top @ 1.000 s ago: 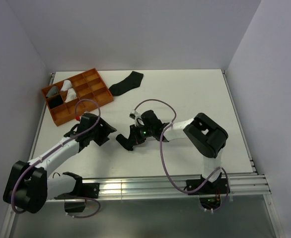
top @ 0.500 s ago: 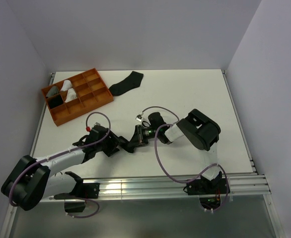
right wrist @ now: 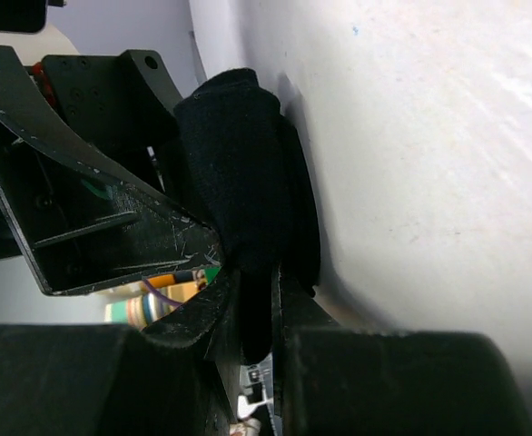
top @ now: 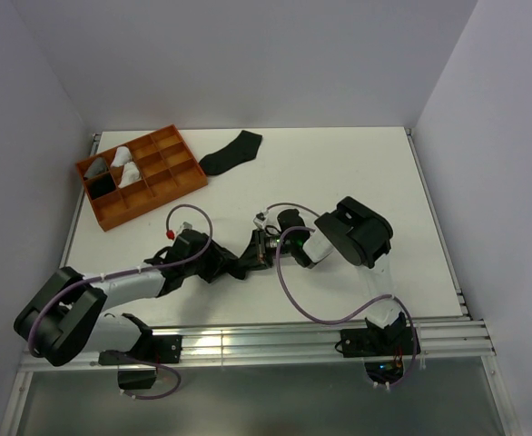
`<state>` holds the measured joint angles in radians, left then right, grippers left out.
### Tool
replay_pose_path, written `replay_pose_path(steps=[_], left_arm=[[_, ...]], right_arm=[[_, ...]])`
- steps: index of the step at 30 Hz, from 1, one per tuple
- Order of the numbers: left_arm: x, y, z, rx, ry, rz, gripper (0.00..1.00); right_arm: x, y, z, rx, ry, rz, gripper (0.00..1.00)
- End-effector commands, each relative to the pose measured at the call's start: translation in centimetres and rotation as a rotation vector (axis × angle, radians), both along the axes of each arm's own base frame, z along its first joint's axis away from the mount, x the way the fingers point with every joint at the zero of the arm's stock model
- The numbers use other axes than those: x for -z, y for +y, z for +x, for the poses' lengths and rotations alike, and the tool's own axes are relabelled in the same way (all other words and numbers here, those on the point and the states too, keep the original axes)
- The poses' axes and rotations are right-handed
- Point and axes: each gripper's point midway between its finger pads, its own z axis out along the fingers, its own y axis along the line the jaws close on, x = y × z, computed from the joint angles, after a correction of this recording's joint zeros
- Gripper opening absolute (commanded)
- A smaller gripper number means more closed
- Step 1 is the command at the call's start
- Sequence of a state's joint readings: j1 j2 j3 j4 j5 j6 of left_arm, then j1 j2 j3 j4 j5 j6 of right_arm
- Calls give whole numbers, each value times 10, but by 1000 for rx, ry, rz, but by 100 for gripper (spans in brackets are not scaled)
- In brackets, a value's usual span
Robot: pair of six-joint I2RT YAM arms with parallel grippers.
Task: Roll the socks
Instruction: Pick up the sock at the center of the board.
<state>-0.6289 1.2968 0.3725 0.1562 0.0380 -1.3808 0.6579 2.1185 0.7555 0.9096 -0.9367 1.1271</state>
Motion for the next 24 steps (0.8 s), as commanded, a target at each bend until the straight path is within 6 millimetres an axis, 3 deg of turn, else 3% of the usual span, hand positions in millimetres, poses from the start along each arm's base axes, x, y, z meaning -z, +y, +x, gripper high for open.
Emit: replay_pose_path(steps=[1, 12, 24], left_arm=[[30, 9, -16, -1, 86, 90, 57], [62, 31, -29, -63, 197, 214, 58], [93, 41, -36, -95, 309, 304, 38]], right_arm=[[12, -2, -6, 13, 66, -11, 0], [17, -3, -7, 0, 61, -35, 3], [14, -1, -10, -27, 46, -36, 12]])
